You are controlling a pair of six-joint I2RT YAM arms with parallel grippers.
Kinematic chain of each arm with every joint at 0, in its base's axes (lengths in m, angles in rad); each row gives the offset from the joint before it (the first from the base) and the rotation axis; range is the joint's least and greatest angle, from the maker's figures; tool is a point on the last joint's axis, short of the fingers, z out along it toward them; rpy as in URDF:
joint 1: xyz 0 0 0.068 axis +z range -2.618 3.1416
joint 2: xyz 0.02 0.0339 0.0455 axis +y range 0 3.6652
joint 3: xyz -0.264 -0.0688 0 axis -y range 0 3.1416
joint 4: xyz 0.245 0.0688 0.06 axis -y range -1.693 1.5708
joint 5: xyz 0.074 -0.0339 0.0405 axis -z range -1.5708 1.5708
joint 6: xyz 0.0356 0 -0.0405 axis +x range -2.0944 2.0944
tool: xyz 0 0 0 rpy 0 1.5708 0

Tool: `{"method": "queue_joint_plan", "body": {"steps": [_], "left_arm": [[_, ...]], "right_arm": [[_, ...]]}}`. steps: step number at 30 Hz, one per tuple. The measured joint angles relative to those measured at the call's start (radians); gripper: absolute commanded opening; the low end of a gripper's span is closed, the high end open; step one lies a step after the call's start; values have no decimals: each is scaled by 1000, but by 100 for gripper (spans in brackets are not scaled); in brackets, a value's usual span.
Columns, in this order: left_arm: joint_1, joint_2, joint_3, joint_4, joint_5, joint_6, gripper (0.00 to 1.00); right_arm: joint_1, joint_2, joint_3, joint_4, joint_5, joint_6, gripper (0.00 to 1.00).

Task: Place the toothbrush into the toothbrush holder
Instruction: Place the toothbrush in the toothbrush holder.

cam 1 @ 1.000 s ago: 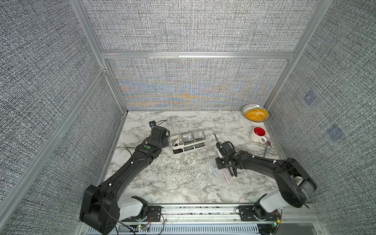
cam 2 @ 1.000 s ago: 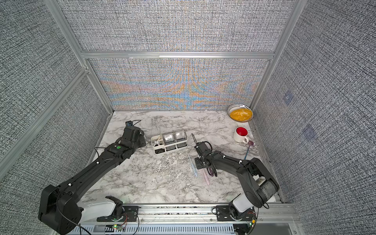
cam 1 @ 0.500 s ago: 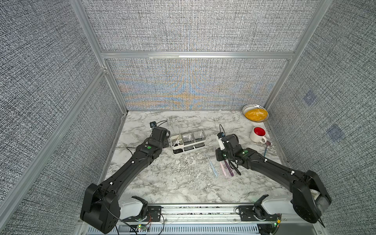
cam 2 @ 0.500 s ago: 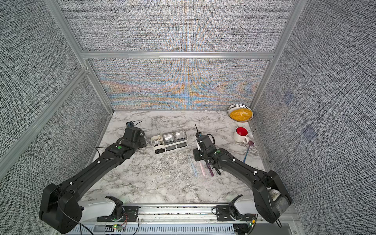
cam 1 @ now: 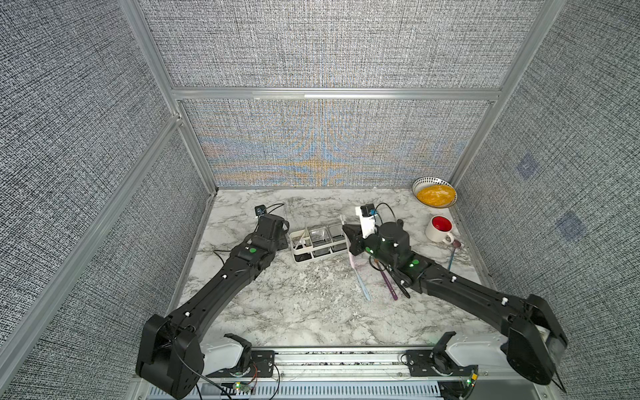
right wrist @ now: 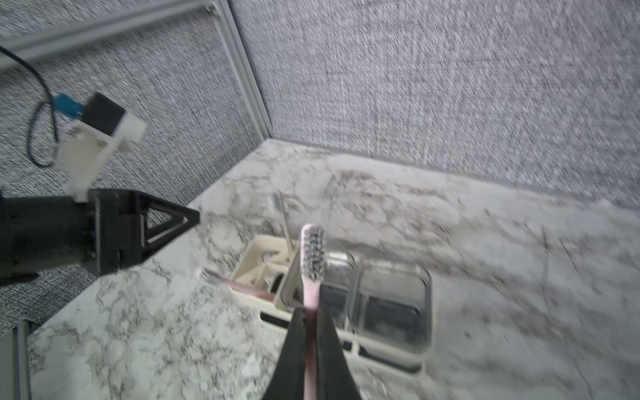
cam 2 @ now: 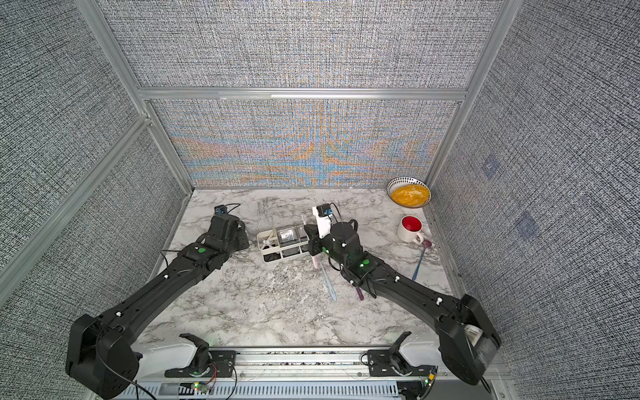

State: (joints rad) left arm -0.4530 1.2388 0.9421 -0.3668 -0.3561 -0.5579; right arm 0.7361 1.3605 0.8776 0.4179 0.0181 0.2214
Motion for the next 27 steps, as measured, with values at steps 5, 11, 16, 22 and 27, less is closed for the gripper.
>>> {"method": "queue_joint_plan", "body": {"steps": [5,11,16,22,27], "left_arm": [[2,-42,34,-27,-32,0,39],[2,-51,48,-55,-52,5,39],[2,-46,53,-72,-64,8,39],[3,-40,55,-76,-64,12,39],[4,-42,55,-76,-64,16,39]], "right_arm": [[6,213,35,359,-1,-51,3],[12,436,156,678,-39,-85,3],[14,552,240,823,-53,-77,3],[22,652,288,921,-80,-39,4],[36,657,273,951,-82,-34,5]]}}
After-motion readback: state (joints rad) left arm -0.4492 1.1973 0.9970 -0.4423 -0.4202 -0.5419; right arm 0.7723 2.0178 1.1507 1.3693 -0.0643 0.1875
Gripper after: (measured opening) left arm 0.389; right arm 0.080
